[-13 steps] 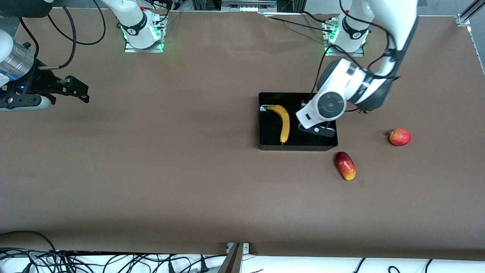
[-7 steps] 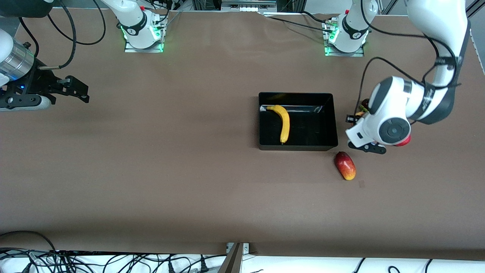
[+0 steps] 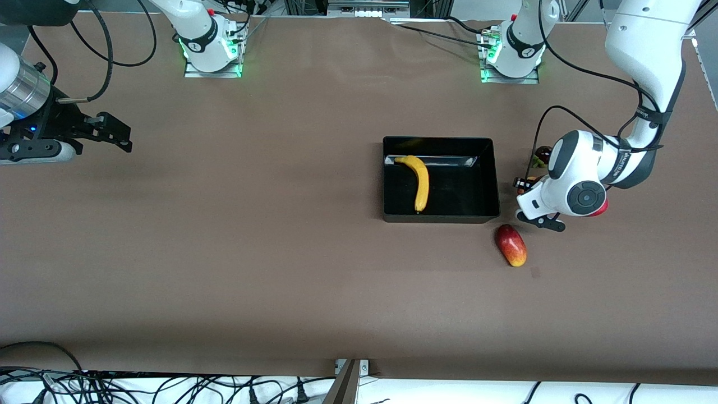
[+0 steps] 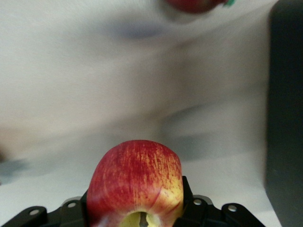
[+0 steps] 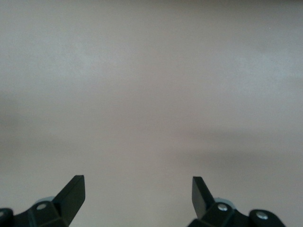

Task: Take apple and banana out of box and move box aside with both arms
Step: 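Carry the apple out of the tray and set it on the table, then reach the left gripper back into the tray and grasp the banana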

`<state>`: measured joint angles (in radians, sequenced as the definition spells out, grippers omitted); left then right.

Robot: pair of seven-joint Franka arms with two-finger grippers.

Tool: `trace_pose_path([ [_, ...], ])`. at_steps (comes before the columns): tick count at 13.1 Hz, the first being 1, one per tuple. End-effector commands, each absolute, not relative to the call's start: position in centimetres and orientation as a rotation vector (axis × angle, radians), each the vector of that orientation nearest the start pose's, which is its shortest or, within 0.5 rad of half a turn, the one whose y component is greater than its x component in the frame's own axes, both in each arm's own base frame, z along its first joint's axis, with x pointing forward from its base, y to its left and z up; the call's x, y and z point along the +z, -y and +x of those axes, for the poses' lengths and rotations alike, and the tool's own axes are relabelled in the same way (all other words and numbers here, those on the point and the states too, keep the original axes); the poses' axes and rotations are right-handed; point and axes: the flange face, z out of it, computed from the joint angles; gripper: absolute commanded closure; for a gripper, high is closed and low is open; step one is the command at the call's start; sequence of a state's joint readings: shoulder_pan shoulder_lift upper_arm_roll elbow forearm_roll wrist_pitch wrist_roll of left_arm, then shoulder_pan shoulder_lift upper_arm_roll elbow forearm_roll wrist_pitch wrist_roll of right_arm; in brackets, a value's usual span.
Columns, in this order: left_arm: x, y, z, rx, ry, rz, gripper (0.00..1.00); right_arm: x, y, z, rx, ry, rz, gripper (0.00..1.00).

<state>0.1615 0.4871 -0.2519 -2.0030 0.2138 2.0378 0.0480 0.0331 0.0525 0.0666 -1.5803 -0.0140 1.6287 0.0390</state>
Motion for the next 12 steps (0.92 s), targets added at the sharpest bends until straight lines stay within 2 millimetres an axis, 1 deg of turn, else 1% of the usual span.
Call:
trace_pose_path([
  [1,18.5,4.4,54.6,0.645,-0.469,-2.980,0.14,60.1,-5.5,57.0,-0.001,0.110,-3.150,0.00],
  [2,18.5,4.4,54.6,0.645,-0.472,-2.978,0.00,60.1,-5.5,57.0,-0.001,0.110,-3.150,0.00],
  [3,18.9,4.6,54.7,0.649,-0.475,-2.973,0.00,60.1,-5.5,57.0,-0.001,0.110,-3.150,0.00],
  [4,19.9,4.6,55.0,0.655,-0.472,-2.968,0.00,60.1,-5.5,57.0,0.004,0.110,-3.150,0.00],
  [5,22.0,4.5,56.2,0.665,-0.459,-2.958,0.00,60.1,-5.5,57.0,-0.001,0.110,-3.150,0.00],
  [6,24.9,5.1,57.6,0.699,-0.444,-2.951,0.00,60.1,-5.5,57.0,-0.001,0.110,-3.150,0.00],
  [7,28.3,7.2,58.9,0.715,-0.463,-2.944,0.00,60.1,-5.5,57.0,-0.001,0.110,-3.150,0.00],
  [8,31.4,9.7,59.8,0.705,-0.472,-2.978,0.00,60.1,-5.5,57.0,-0.001,0.110,-3.150,0.00],
  [9,33.8,11.7,60.6,0.667,-0.456,-3.027,0.00,60.1,-5.5,57.0,-0.001,0.110,-3.150,0.00],
  [10,35.2,14.1,60.7,0.632,-0.441,-3.062,0.00,60.1,-5.5,57.0,0.001,0.110,-3.150,0.00],
  [11,35.7,16.7,60.3,0.607,-0.411,-3.075,0.00,60.1,-5.5,57.0,0.001,0.110,-3.150,0.00],
  [12,35.7,19.6,59.8,0.581,-0.364,-3.078,0.00,60.1,-5.5,57.0,-0.001,0.110,-3.150,0.00],
])
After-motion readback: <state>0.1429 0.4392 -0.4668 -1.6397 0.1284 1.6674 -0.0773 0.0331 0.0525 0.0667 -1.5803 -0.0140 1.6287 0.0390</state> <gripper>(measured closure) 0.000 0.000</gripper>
